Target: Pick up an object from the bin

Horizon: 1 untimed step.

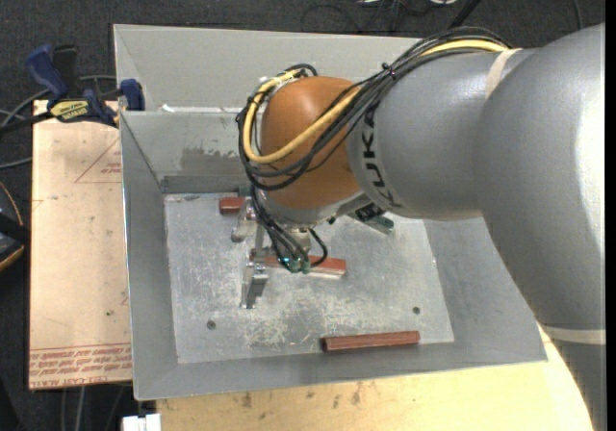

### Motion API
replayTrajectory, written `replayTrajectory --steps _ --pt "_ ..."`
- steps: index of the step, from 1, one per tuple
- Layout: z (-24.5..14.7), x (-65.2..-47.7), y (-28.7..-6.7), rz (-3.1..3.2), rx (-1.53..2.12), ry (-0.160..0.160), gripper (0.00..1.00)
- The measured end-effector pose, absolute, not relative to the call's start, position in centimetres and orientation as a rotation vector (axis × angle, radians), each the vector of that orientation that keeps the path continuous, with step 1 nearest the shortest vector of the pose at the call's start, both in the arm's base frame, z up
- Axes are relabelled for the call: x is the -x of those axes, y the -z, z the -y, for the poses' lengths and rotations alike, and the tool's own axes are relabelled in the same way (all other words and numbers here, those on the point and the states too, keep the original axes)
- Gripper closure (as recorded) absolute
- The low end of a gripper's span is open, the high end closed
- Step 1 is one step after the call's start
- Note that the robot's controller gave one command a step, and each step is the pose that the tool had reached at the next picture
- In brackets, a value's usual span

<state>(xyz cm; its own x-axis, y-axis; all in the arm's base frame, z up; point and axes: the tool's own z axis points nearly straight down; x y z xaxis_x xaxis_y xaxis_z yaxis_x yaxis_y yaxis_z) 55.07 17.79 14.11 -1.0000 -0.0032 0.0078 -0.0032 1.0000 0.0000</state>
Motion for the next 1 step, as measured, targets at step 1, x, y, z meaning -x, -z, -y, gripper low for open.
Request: replayTrajectory --steps 1 --pt "-17.72 -55.28 -14.53 3.141 -0.001 0.002 0.00"
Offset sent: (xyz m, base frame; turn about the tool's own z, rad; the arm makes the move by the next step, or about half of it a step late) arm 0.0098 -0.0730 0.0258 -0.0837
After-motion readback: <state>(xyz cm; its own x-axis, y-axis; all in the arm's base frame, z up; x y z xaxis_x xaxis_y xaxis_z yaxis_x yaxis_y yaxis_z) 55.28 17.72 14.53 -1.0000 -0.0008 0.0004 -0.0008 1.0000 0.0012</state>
